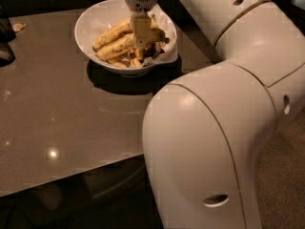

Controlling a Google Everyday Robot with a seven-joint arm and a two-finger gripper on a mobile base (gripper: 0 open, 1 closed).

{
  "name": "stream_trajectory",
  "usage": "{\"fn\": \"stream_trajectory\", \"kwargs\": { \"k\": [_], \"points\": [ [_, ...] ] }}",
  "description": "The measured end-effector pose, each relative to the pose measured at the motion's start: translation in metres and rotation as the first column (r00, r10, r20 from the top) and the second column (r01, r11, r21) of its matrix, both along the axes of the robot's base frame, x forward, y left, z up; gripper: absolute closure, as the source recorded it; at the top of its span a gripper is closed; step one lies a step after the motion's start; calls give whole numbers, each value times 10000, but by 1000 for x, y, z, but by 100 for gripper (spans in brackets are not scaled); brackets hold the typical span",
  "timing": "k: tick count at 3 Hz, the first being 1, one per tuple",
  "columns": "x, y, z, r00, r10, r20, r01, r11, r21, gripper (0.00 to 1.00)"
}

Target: Pick banana from white bowl

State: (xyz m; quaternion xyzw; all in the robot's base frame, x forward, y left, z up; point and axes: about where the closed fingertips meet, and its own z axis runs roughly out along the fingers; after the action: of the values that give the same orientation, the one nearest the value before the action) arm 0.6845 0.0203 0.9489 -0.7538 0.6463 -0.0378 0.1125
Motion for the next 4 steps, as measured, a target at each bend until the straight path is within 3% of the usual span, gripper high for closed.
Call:
{"fn": "stream_trajectory", "kwargs": {
  "k": [2, 3, 4],
  "points": [
    [6, -6, -17, 9994, -166, -313, 160, 9997, -190, 41],
    [8, -8, -20, 9991, -200, -375, 191, 9996, -219, 35],
    [8, -8, -20, 9991, -200, -375, 191, 9996, -219, 53]
  ]
}}
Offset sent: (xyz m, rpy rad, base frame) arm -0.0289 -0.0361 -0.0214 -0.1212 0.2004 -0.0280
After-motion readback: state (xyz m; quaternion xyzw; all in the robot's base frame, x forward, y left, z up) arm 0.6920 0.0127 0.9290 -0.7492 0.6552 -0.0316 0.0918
